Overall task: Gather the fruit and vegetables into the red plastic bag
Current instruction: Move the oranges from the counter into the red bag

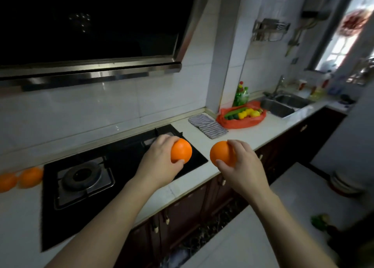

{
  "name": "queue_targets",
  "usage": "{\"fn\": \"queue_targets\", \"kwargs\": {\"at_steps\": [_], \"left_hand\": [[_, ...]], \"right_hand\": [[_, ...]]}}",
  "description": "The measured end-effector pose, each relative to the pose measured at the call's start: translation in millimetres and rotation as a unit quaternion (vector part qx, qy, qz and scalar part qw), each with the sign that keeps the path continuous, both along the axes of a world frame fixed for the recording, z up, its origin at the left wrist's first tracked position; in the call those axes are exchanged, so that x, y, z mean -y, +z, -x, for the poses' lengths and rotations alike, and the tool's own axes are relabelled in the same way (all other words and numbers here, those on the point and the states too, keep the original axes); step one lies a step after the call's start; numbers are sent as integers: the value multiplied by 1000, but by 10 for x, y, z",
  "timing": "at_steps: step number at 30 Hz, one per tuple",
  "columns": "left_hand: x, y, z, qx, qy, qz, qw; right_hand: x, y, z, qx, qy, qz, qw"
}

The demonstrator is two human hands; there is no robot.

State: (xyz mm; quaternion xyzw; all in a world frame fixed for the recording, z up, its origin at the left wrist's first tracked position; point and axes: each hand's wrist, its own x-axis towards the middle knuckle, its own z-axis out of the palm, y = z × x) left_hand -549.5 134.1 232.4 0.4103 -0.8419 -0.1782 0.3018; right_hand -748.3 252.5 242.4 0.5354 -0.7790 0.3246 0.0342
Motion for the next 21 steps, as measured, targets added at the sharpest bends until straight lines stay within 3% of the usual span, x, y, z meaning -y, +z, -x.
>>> {"fn": "queue_targets", "kwargs": {"at_steps": [21], "left_hand": [[1622,35,2331,12,-162,25,986]], "right_hand": [[994,-48,1756,5,-170,-7,985]]}}
